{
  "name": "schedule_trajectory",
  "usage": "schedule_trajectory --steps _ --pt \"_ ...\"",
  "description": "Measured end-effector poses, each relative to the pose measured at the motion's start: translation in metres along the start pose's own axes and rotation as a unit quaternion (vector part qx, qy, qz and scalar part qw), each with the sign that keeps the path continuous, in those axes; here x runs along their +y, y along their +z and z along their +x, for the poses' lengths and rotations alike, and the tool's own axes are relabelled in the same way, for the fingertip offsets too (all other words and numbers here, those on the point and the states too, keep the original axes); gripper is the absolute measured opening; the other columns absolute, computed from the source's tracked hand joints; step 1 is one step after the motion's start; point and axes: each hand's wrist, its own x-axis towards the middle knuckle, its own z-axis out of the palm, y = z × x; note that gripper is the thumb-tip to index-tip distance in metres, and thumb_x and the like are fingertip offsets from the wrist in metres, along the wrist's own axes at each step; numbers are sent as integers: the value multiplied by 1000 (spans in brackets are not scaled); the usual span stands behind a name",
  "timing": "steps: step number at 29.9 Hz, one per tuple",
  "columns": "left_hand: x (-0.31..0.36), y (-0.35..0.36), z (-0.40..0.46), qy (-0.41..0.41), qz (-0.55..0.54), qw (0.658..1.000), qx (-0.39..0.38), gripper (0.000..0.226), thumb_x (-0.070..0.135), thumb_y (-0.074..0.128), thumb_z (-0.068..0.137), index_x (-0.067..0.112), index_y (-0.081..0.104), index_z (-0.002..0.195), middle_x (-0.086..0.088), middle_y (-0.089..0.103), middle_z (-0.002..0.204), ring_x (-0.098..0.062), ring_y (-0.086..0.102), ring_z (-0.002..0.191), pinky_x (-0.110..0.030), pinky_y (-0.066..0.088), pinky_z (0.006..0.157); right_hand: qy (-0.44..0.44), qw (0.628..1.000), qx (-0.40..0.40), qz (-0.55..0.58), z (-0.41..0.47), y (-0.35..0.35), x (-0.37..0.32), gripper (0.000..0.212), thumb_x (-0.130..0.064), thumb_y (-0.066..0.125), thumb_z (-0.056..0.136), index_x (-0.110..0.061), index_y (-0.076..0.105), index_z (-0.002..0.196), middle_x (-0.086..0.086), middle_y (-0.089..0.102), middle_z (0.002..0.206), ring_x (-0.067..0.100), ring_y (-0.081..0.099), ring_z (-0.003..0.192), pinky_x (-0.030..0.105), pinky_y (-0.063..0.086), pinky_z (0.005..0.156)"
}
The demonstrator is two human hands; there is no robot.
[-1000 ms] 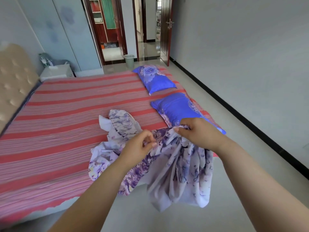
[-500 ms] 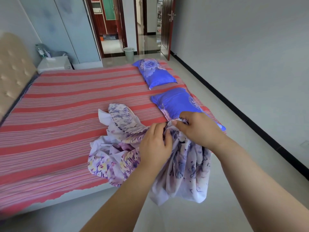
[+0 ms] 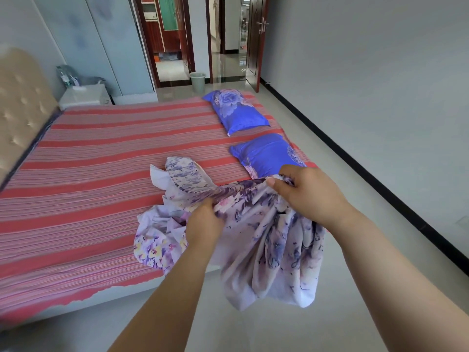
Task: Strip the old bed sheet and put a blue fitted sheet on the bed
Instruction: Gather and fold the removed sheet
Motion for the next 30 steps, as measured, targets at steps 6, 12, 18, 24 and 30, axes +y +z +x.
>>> schedule_trajectory --steps 6,12,18,24,30 --pt "-70 -5 29 -110 -74 987 94 35 -2 54 77 6 57 111 -20 52 120 -37 58 89 -38 43 69 5 999 37 14 -7 -15 10 43 -44 53 92 -15 36 64 0 33 53 19 32 52 32 27 50" --pt "-86 -16 38 -36 -237 940 242 44 -5 51 83 3 46 125 -17 57 116 -30 55 94 -35 41 73 27 998 56 19 -13 -23 25 43 -43 53 92 -19 34 61 -1 34 53 20 33 53 33 30 51" --pt "-99 6 61 23 -127 991 31 27 -6 47 91 -4 60 115 -26 65 95 -32 57 77 -30 35 65 61 996 62 25 -14 -24 32 43 -43 55 91 -21 36 60 -2 36 52 18 35 53 32 30 52" --pt "-88 29 87 11 -33 992 -120 27 7 60 88 8 62 115 -15 66 112 -30 61 96 -30 45 75 46 997 54 12 -19 -22 22 37 -45 55 91 -19 45 66 -1 34 53 15 34 52 31 28 50" --pt "-55 32 101 61 58 992 -90 35 9 60 87 14 62 121 -15 67 112 -34 61 102 -35 49 78 34 996 84 0 -28 -34 11 40 -47 55 88 -23 38 61 -1 31 48 15 36 53 29 29 49"
